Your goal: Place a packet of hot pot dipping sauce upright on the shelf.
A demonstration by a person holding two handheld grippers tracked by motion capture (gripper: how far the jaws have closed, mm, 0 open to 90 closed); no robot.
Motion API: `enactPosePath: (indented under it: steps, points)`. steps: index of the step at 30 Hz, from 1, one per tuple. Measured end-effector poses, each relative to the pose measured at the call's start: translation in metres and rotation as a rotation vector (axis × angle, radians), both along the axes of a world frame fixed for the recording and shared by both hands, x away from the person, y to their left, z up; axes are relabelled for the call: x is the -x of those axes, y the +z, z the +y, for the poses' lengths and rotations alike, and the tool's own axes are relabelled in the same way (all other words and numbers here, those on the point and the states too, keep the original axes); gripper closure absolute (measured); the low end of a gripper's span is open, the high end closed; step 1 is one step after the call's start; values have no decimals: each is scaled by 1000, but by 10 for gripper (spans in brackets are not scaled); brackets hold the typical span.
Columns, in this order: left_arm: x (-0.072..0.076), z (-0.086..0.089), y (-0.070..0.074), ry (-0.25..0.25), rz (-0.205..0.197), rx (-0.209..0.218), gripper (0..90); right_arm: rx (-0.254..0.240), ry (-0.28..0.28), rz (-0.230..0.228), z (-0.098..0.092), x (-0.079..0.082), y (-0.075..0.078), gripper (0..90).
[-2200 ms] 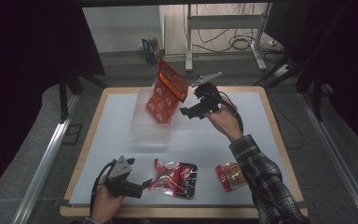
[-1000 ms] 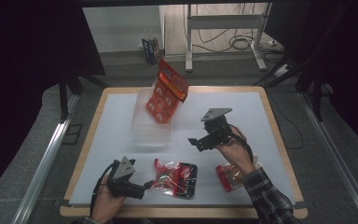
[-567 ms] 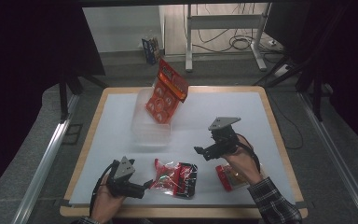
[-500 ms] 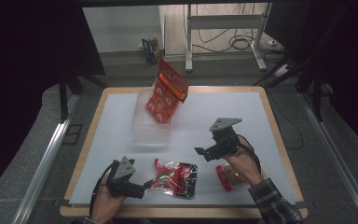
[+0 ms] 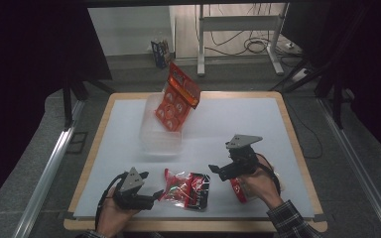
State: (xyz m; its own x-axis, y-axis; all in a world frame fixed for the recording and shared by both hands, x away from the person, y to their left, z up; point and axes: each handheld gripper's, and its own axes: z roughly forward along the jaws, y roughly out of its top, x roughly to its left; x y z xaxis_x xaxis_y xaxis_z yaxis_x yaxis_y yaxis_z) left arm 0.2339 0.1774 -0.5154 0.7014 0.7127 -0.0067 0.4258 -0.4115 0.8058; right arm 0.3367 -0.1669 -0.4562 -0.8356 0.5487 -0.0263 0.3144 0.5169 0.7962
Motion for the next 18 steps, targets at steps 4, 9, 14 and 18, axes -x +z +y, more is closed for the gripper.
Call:
enactPosePath:
  steps: [4,9,14,18]
  points:
    - [-1,-1,0,-13,6,37,309,-1,5,-4,1,8,-5,0]
    - [-1,-3,0,-21,-5,42,405,1,26,9,3,17,-10,0]
    - [-4,-5,0,-18,-7,69,558,17,40,35,4,26,-20,0]
    - [-6,-7,0,-29,-7,84,703,20,44,52,3,32,-27,0]
